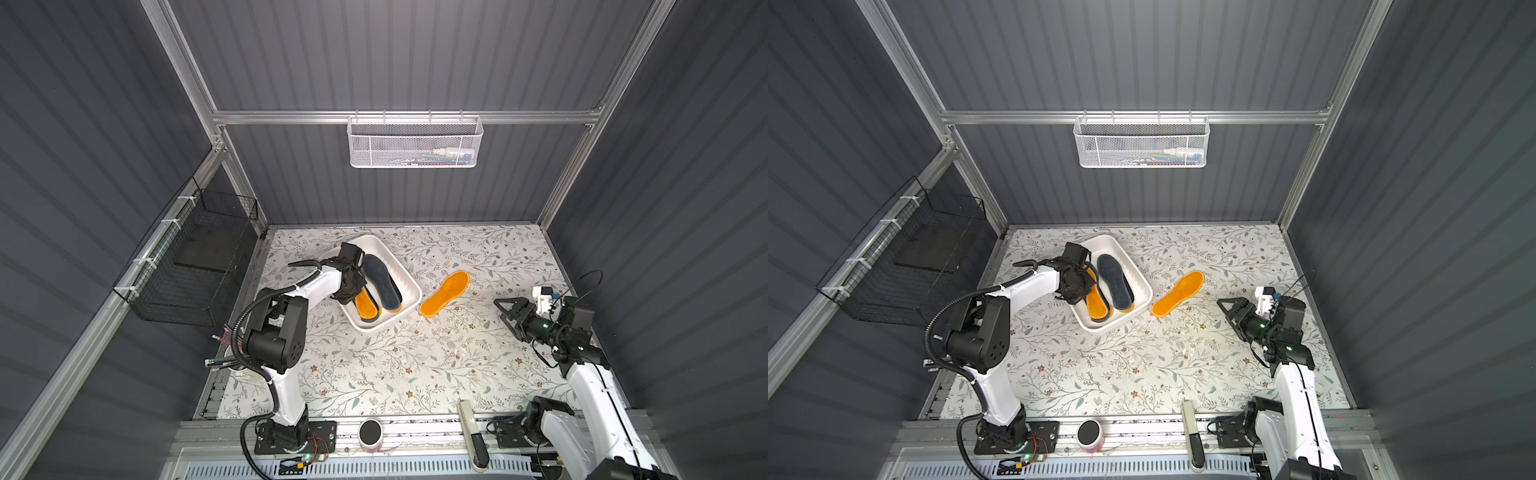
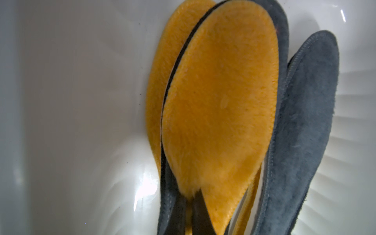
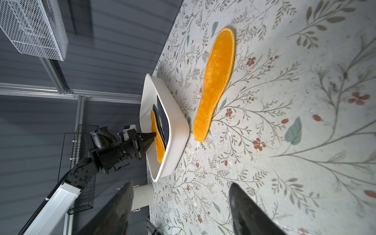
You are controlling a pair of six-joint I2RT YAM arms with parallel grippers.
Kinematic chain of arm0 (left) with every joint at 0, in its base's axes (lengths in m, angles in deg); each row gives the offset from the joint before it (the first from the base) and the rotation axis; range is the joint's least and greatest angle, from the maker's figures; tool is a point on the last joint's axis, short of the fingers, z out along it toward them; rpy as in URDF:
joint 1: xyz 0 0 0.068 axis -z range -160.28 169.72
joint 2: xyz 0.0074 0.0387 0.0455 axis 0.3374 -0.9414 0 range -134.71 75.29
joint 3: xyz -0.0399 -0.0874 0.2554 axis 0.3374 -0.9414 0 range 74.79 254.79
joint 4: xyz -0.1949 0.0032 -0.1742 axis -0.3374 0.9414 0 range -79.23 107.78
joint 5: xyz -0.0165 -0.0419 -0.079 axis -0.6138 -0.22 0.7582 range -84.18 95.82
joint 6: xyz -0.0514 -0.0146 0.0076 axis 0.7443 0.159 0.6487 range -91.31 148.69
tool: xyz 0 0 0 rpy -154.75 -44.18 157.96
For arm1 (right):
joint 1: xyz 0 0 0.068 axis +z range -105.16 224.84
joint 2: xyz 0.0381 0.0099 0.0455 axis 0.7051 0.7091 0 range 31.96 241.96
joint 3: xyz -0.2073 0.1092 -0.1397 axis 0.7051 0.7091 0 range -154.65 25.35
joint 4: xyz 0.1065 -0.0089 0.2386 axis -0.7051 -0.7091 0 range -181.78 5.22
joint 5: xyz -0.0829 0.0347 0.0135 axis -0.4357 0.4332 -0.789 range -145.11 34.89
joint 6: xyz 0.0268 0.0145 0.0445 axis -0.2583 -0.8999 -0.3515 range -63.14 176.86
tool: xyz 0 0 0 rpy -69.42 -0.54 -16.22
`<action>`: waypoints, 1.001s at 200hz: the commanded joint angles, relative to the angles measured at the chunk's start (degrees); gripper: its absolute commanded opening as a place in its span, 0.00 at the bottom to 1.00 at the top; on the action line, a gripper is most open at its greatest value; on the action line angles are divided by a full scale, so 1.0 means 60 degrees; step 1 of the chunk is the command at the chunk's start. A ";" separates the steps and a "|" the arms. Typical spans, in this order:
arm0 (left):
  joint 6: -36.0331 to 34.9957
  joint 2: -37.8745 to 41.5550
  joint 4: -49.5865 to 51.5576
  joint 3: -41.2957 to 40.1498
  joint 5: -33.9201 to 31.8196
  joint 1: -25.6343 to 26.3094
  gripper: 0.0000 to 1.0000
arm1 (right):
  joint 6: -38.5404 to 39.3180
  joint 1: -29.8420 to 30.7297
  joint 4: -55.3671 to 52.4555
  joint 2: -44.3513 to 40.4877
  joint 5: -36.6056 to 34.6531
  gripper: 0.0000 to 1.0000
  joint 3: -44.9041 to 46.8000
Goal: Put the insoles into the storage box
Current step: Place the insole in the storage box.
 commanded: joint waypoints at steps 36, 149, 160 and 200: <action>-0.0141 0.0191 0.0398 0.0177 -0.0029 -0.0076 0.05 | -0.0018 -0.0019 0.0184 -0.0027 0.0156 0.74 0.0192; -0.0304 0.0324 0.0601 0.0354 -0.0100 -0.0090 0.28 | 0.0022 -0.0019 0.0214 -0.0003 0.0215 0.74 0.0208; -0.0334 0.0370 0.0634 0.0407 -0.0116 -0.0099 0.29 | 0.0002 -0.0030 0.0221 0.0030 0.0230 0.74 0.0205; -0.0594 0.0626 0.0778 0.0749 -0.0067 -0.0097 0.31 | -0.0009 -0.0020 0.0273 0.0147 0.0193 0.75 0.0194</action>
